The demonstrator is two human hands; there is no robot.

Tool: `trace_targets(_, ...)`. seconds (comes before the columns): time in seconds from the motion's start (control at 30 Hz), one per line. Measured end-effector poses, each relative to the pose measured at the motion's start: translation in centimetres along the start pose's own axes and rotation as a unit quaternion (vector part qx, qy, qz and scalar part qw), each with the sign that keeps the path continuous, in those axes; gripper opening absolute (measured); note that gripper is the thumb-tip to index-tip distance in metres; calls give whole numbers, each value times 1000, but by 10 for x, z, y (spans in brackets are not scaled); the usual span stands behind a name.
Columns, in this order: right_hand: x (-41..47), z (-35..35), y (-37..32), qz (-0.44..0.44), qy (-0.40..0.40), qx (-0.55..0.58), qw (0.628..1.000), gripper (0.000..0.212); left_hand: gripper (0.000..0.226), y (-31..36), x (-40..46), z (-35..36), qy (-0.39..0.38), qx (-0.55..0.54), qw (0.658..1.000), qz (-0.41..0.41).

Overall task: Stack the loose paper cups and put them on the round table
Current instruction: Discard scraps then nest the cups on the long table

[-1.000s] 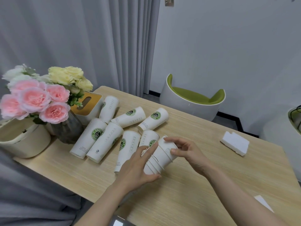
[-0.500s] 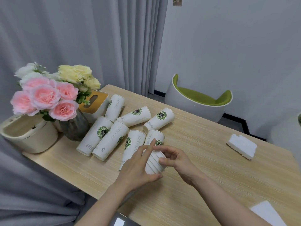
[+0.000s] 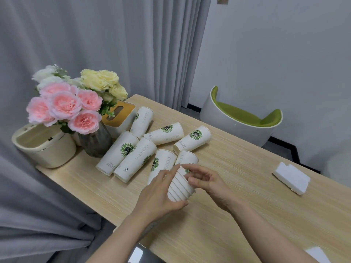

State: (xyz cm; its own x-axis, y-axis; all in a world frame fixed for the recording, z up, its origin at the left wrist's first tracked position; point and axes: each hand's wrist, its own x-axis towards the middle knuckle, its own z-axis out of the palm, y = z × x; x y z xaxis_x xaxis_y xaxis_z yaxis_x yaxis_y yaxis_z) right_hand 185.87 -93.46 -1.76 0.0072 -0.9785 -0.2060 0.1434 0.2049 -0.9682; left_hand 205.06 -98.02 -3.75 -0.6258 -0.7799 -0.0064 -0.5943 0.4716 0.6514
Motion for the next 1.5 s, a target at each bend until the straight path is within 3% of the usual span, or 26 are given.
trace_targets(0.17,39,-32,2,-30,128,-153,979,41,104,-14,-14,-11,19,7,999,-33)
trace_targets(0.3,70,-48,12,-12,109,-262,959,44,102,-19,-26,-19,26,12,999,-42)
trace_targets(0.53,86,-53,30,22,82,-289,954,41,104,-25,-40,-22,48,1,997,-67)
trace_targets(0.87,55,-76,30,74,99,-218,968,35,104,-26,-41,-14,18,12,998,-60)
trace_targets(1.23,3,-106,-10,4,226,-58,972,38,101,-11,-18,-1,-10,17,1000,-1)
trace_targets(1.5,-21,-107,-32,-36,186,30,981,38,102,-6,-8,1,7,13,1000,16)
